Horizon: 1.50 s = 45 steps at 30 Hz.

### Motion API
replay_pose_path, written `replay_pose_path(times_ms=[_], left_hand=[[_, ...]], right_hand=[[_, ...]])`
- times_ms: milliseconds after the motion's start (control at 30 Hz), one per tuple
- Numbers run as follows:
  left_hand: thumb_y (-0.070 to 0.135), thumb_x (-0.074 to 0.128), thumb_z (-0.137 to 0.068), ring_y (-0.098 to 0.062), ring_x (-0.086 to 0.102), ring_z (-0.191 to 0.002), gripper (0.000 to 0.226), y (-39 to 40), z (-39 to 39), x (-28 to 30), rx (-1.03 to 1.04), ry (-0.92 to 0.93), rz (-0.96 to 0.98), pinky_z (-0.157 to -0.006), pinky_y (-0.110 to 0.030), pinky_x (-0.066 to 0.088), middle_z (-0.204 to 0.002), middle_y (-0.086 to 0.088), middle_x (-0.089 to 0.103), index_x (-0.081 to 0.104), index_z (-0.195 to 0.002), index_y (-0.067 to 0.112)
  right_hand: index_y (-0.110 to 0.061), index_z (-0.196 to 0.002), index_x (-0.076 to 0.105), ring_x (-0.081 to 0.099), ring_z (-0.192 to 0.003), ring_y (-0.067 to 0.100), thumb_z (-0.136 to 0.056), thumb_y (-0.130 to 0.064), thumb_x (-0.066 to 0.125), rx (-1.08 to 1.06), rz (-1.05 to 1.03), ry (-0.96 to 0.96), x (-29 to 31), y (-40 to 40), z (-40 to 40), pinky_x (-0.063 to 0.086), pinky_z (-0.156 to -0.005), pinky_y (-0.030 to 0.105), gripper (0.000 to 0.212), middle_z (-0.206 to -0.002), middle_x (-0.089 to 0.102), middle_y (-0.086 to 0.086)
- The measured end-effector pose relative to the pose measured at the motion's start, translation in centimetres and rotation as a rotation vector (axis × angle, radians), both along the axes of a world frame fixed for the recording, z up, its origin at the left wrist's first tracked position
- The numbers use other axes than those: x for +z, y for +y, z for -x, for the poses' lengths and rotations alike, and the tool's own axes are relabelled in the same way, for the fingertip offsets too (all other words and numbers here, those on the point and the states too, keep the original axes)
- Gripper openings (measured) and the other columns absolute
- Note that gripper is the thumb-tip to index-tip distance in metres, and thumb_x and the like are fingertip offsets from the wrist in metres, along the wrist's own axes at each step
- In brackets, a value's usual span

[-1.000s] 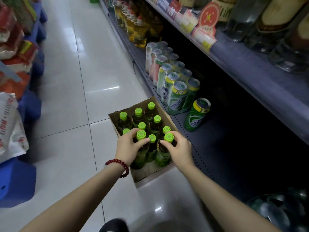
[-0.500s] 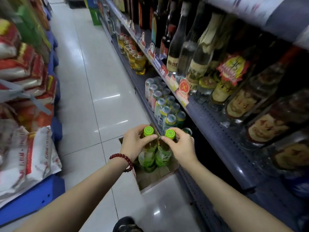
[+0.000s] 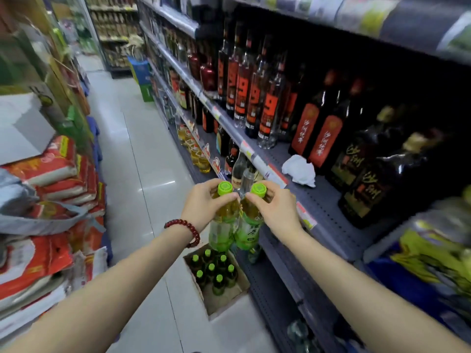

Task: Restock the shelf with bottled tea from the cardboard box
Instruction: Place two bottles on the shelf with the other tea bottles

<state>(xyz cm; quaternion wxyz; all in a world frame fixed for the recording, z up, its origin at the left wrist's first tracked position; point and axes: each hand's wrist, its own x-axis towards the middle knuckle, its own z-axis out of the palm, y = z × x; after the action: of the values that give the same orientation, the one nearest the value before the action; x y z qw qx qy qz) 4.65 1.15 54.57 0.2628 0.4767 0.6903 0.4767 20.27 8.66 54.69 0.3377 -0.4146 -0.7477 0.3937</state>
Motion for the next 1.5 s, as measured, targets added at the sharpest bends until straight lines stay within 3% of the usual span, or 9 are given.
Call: replay_pose_path(times_ms=[167,233,367,733,833,1000,1133,1367,1500], left_hand=[[0.049,0.074,-0.071,-0.017,0.07,-0.09,0.032,0.5,-1.0,11.2,-0.066,0.029,-0.061,-0.084,-0.042,0.058,-0.092,0.0,0.075,0.07,-0.09,0.023],[0.055,0.072,-0.069,-0.013,0.07,-0.087,0.041,1.0,-1.6,15.0,-0.108,0.071,-0.099,-0.083,-0.04,0.058,-0.089,0.003,0.075,0.07,-0.09,0.02],[0.036,0.071,-0.079,0.011,0.062,-0.07,0.021,1.6,-3.5,21.8,-0.186,0.182,-0.205,-0.073,-0.013,0.053,-0.077,0.011,0.069,0.071,-0.089,0.017],[0.037,0.071,-0.079,-0.023,0.072,-0.085,0.028,2.5,-9.1,32.6,-0.532,0.049,-0.38,-0.082,-0.046,0.058,-0.088,-0.009,0.076,0.074,-0.09,0.012],[0.035,0.071,-0.078,-0.02,0.073,-0.084,0.024,2.2,-11.7,34.5,-0.635,-0.001,-0.412,-0.082,-0.044,0.059,-0.088,-0.006,0.076,0.074,-0.089,0.014],[0.031,0.072,-0.078,-0.012,0.072,-0.079,0.015,1.1,-16.9,37.6,-0.783,-0.058,-0.481,-0.077,-0.034,0.059,-0.084,-0.001,0.077,0.075,-0.085,0.018],[0.032,0.074,-0.075,-0.013,0.072,-0.08,0.014,-0.2,-21.6,40.3,-0.869,-0.13,-0.533,-0.073,-0.028,0.058,-0.084,-0.002,0.077,0.075,-0.085,0.021],[0.029,0.075,-0.076,-0.009,0.068,-0.075,0.017,-3.0,-30.3,45.4,-1.043,-0.236,-0.627,-0.072,-0.028,0.054,-0.083,-0.002,0.075,0.075,-0.087,0.016],[0.026,0.074,-0.078,-0.005,0.068,-0.074,0.014,-4.4,-35.1,47.1,-1.121,-0.265,-0.652,-0.068,-0.022,0.053,-0.081,0.002,0.074,0.074,-0.088,0.016]], right_hand=[[-0.011,-0.082,0.069,0.068,-0.077,0.022,-0.082,-0.028,0.072,-0.047,-0.096,0.028,11.9,-0.7,-2.0,0.054,-0.076,0.042,0.017,-0.076,0.072,0.005],[-0.012,-0.084,0.072,0.069,-0.076,0.016,-0.081,-0.025,0.074,-0.089,-0.124,0.051,16.1,-0.9,-2.9,0.056,-0.08,0.037,0.014,-0.076,0.072,0.0],[-0.014,-0.088,0.073,0.069,-0.082,0.01,-0.078,-0.027,0.077,-0.189,-0.138,0.106,22.4,-1.5,-4.8,0.057,-0.085,0.035,0.017,-0.083,0.073,-0.003],[-0.019,-0.083,0.074,0.073,-0.089,0.022,-0.079,-0.027,0.075,-0.436,-0.269,0.286,32.6,-5.9,-11.4,0.057,-0.085,0.051,0.009,-0.085,0.077,0.003],[-0.025,-0.082,0.073,0.074,-0.087,0.018,-0.082,-0.02,0.074,-0.471,-0.283,0.31,34.8,-7.8,-13.9,0.058,-0.086,0.047,0.005,-0.086,0.077,0.0],[-0.007,-0.091,0.073,0.073,-0.089,0.024,-0.082,-0.017,0.074,-0.565,-0.326,0.309,38.2,-11.5,-18.7,0.058,-0.087,0.044,0.014,-0.089,0.076,0.01],[-0.016,-0.086,0.074,0.073,-0.087,0.017,-0.076,-0.022,0.079,-0.638,-0.403,0.271,41.0,-14.3,-23.1,0.058,-0.086,0.038,0.012,-0.086,0.077,0.005],[-0.016,-0.081,0.073,0.07,-0.07,0.004,-0.075,-0.014,0.079,-0.743,-0.557,0.249,46.1,-19.3,-30.9,0.054,-0.064,0.018,0.01,-0.074,0.074,-0.003],[-0.017,-0.081,0.073,0.071,-0.077,0.01,-0.074,-0.016,0.081,-0.847,-0.633,0.239,47.4,-21.3,-34.9,0.056,-0.071,0.023,0.011,-0.079,0.075,0.001]])
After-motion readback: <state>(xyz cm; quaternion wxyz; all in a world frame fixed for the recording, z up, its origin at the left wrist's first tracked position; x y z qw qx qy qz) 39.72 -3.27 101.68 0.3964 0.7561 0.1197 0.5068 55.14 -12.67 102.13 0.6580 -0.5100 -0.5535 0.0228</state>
